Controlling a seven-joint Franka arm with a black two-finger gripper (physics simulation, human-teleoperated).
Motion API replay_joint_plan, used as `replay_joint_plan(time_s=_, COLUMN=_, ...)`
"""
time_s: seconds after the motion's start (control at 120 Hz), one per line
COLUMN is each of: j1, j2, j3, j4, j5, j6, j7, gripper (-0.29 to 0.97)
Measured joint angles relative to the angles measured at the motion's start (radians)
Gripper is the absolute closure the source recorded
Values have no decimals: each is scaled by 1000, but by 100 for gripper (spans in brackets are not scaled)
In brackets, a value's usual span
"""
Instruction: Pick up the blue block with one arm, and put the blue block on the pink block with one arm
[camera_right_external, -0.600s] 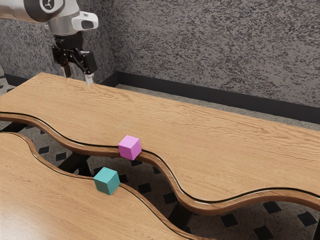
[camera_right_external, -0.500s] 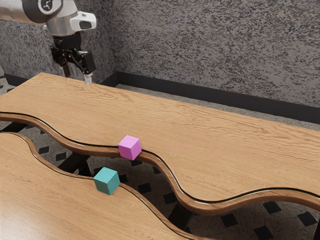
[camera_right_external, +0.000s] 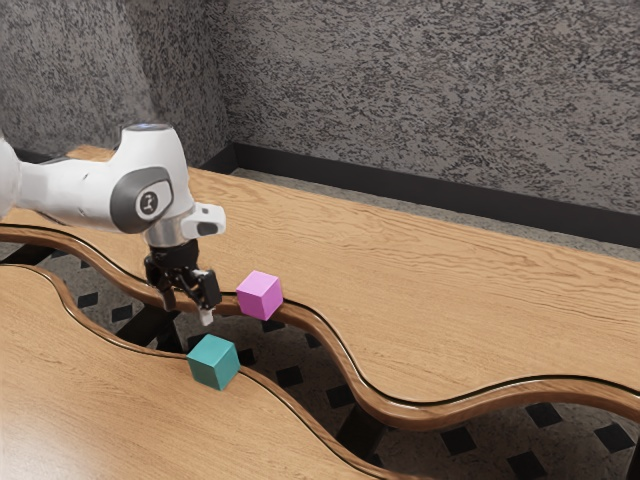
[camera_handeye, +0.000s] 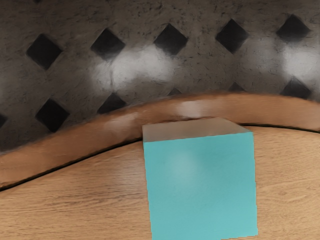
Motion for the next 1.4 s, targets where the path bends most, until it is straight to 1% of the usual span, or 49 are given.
replay_joint_plan(time_s=0.175, j1=1, j2=124, j3=-2, j4=-2, j5=-69, j6=100, j7=11, gripper=0)
replay_joint_plan(time_s=0.3, j1=2, j2=166, j3=-4, j4=-3, j5=-102, j6=157, j7=19, gripper=0)
replay_joint_plan(time_s=0.467, j1=-24, j2=153, j3=-4, j4=-18, j5=-128, j6=197, j7=26, gripper=0)
replay_joint_plan(time_s=0.65, j1=-27, j2=127, j3=-3, j4=-72, j5=-156, j6=215, j7=33, gripper=0)
replay_joint_plan(time_s=1.0, j1=-27, j2=220, j3=-3, j4=-74, j5=-189, j6=240, j7=40, gripper=0)
replay_joint_plan(time_s=1.033, j1=-27, j2=223, j3=-3, j4=-74, j5=-191, j6=241, j7=40, gripper=3)
replay_joint_plan(time_s=1.067, j1=-27, j2=222, j3=-3, j4=-74, j5=-192, j6=242, j7=41, gripper=9)
replay_joint_plan(time_s=1.133, j1=-29, j2=198, j3=-3, j4=-73, j5=-190, j6=242, j7=42, gripper=23)
replay_joint_plan(time_s=1.208, j1=-41, j2=138, j3=-3, j4=-74, j5=-169, j6=240, j7=42, gripper=32)
replay_joint_plan(time_s=1.3, j1=-45, j2=62, j3=-1, j4=-73, j5=-107, j6=240, j7=37, gripper=35)
replay_joint_plan(time_s=1.4, j1=-53, j2=42, j3=16, j4=-39, j5=-13, j6=245, j7=32, gripper=36)
